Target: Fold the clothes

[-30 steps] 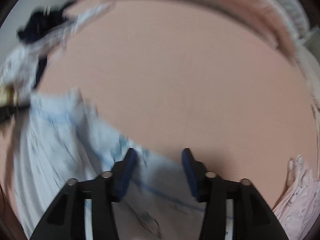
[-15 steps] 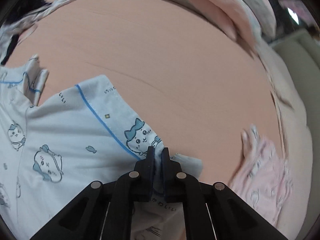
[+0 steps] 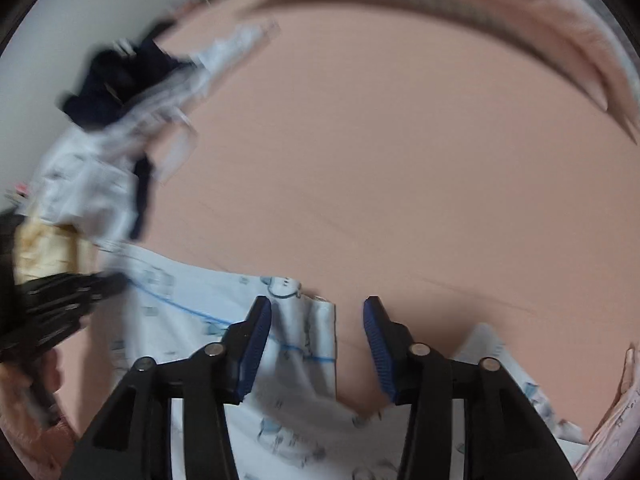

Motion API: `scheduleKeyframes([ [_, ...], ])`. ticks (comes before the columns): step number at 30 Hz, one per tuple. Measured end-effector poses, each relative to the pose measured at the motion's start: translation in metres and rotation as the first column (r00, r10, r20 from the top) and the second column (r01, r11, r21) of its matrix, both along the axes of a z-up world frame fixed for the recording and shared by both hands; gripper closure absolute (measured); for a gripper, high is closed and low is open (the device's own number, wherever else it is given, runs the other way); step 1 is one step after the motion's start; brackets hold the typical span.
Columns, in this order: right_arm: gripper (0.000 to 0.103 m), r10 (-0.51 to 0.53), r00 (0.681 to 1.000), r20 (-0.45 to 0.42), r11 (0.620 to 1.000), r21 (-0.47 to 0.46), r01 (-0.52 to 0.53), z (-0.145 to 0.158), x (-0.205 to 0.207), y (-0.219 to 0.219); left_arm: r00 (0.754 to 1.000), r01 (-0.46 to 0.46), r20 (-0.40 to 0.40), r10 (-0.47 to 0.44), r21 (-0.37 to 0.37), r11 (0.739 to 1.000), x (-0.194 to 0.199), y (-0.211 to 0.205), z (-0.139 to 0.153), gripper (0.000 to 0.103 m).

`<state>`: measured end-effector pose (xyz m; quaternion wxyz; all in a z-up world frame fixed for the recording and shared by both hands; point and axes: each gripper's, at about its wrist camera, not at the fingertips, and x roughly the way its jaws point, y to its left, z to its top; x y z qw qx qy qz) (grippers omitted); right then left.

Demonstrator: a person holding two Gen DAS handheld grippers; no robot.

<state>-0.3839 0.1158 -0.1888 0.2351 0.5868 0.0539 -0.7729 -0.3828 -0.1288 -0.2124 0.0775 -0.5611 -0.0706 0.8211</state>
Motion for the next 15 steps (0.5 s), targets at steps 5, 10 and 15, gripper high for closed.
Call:
scheduleKeyframes([
  [5, 0.080, 0.190, 0.980, -0.054, 0.982, 0.004, -0.190, 0.004, 0.043, -0.026, 1.000, 0.007, 0.011, -0.007, -0.012, 1.000, 0.008, 0.008, 0.003, 0.094],
  [10, 0.080, 0.293, 0.952, -0.088, 0.956, 0.027, -0.292, 0.021, 0.069, -0.028, 1.000, 0.025, 0.005, -0.025, -0.021, 0.999, 0.012, 0.013, 0.005, 0.094],
  [15, 0.080, 0.148, 0.989, -0.027, 0.985, -0.085, -0.150, 0.022, 0.034, -0.007, 0.999, 0.048, 0.000, -0.048, -0.042, 0.998, 0.015, 0.020, 0.003, 0.094],
])
